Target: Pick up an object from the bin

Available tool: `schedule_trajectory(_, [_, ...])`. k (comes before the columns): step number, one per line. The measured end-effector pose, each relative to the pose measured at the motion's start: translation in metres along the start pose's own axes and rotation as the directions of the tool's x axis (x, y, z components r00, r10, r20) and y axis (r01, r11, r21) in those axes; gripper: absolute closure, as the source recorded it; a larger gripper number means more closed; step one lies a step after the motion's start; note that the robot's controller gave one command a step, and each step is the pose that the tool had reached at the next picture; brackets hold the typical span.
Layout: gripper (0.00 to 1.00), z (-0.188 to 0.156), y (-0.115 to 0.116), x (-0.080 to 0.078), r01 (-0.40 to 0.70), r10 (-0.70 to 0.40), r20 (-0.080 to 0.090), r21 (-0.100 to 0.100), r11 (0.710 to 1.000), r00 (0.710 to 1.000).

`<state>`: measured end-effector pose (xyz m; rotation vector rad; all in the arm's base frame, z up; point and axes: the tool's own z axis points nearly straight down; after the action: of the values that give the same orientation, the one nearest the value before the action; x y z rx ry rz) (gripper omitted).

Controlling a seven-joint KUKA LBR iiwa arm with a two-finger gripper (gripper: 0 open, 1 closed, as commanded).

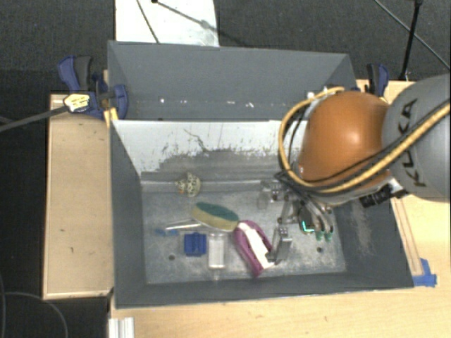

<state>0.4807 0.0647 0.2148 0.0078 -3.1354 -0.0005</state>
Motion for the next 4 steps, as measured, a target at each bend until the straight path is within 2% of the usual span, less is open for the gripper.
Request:
schedule_trajectory(1, [0.00, 0.072, 0.065, -0.055, -0.030, 0.031, 0.007, -0.003, 1.000, 1.000])
schedule_trajectory(2, [0.00, 0.146, 0.095, -0.079, -0.143, 0.143, -0.001, 0.000, 0.990, 0.990])
schedule_trajectory(3, [1.00, 0.140, 0.095, -0.081, -0.146, 0.146, 0.004, -0.003, 0.989, 0.989])
schedule_trajectory(4, [1.00, 0.140, 0.095, -0.081, -0.148, 0.148, 0.005, -0.003, 0.989, 0.989])
